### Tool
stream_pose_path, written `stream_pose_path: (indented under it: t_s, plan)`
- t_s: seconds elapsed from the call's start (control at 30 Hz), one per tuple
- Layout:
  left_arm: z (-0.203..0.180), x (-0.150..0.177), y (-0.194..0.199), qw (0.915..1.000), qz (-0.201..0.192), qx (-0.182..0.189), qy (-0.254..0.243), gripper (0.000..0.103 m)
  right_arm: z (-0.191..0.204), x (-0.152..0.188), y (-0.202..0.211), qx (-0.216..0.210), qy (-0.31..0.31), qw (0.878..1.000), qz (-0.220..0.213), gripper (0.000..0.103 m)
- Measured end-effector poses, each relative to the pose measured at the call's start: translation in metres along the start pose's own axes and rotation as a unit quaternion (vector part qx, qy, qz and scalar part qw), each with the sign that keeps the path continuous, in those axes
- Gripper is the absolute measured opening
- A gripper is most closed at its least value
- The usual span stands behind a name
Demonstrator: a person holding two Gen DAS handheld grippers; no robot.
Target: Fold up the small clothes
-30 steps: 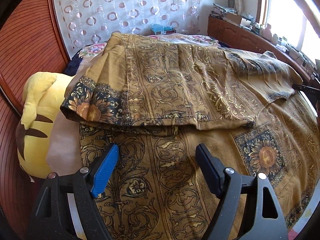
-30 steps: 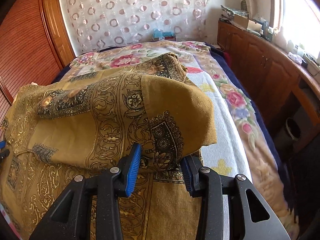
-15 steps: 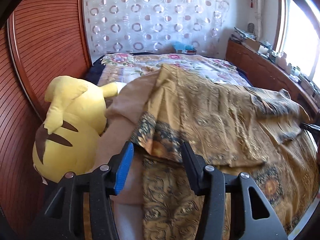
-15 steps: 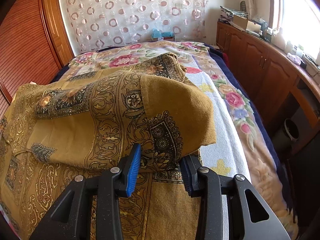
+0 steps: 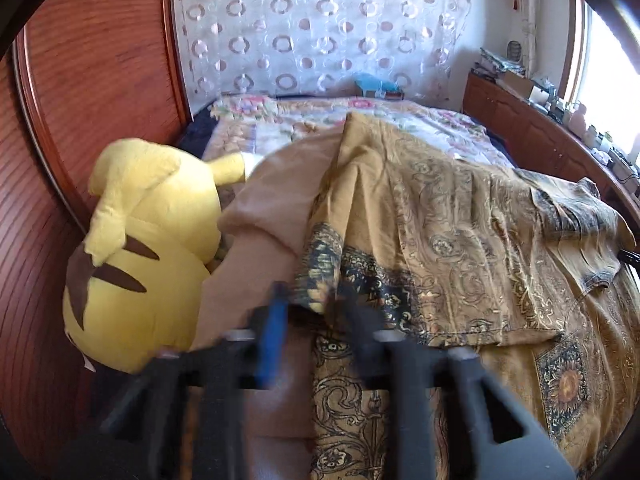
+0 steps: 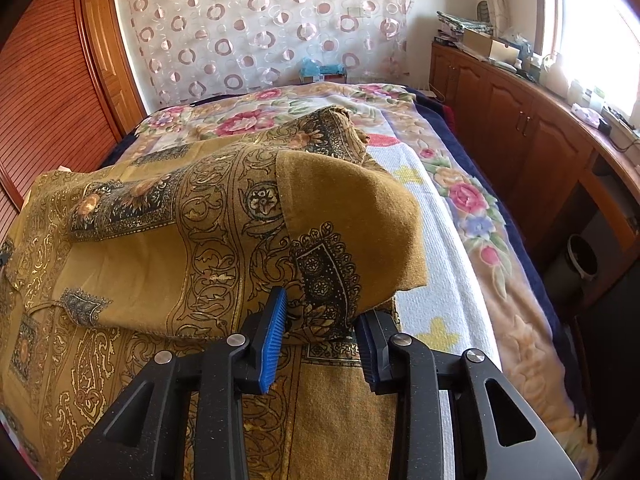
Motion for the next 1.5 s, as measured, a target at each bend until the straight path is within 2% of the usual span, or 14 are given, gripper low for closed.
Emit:
stream_pose_path:
  t_s: [0.03, 0.1, 0.33, 0.43, 0.47, 0.5, 0.57, 0.7, 0.87, 1.03, 1.23, 1.33, 1.5]
  plan:
    - [-0.003, -0.002, 0.003, 0.9999, -0.002, 0.013, 0.004, 0.005, 0.000, 0.000, 0.000, 0.000, 0.001, 1.000, 0.000, 0.034]
    - [-0.011, -0.006, 0.008, 0.9994, -0.007, 0.033, 0.004, 0.003, -0.001, 0.000, 0.000, 0.000, 0.000, 1.000, 0.000, 0.034]
    - [-0.029, -0.028, 0.038, 0.9977, -0.054, 0.041, 0.001, 0.002, -0.001, 0.001, 0.000, 0.001, 0.001, 1.000, -0.001, 0.034]
    - [-0.029, -0.030, 0.049, 0.9972, -0.063, 0.039, 0.008, 0.002, 0.004, 0.000, -0.001, -0.001, 0.021, 1.000, -0.002, 0.014]
    - [-0.028, -0.029, 0.050, 0.9972, -0.063, 0.039, 0.011, 0.002, 0.005, -0.002, 0.000, -0.003, 0.027, 1.000, -0.007, 0.004]
    - [-0.027, -0.029, 0.052, 0.9970, -0.063, 0.041, 0.015, 0.002, 0.007, -0.004, 0.004, -0.012, 0.025, 1.000, -0.014, 0.002]
    - [-0.023, -0.032, 0.057, 0.9966, -0.069, 0.039, 0.021, 0.002, 0.005, -0.012, 0.018, -0.008, 0.007, 0.999, -0.042, 0.002]
    - [-0.020, -0.042, 0.072, 0.9946, -0.086, 0.048, 0.032, 0.002, 0.010, -0.031, 0.059, -0.042, -0.022, 0.995, -0.091, 0.002]
    - [-0.017, -0.046, 0.099, 0.9927, -0.102, 0.055, 0.036, 0.002, 0.017, -0.035, 0.104, -0.075, -0.011, 0.990, -0.116, 0.002]
    - [-0.019, -0.011, 0.119, 0.9925, -0.093, 0.066, 0.044, 0.002, 0.014, -0.006, 0.141, -0.094, 0.009, 0.989, -0.110, 0.002]
    - [-0.034, 0.032, 0.126, 0.9929, -0.067, 0.085, 0.049, 0.002, -0.007, 0.025, 0.157, -0.091, 0.011, 0.992, -0.091, 0.002]
    - [-0.048, 0.033, 0.129, 0.9916, -0.066, 0.101, 0.046, 0.002, -0.007, 0.026, 0.162, -0.100, 0.007, 0.991, -0.086, 0.002]
    - [-0.075, 0.015, 0.138, 0.9879, -0.084, 0.126, 0.034, 0.002, 0.024, 0.009, 0.174, -0.127, 0.028, 0.987, -0.095, 0.002]
Point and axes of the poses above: each gripper's, at about its wrist camera, not at the fingertips, and y roughly against the way its jaws point, z to its left, x to its underside, the point moved 10 cm from there along -y, roughly the way its jaws point, and after that the axes turned 13 degrees about -z, right-handed, at the moved point
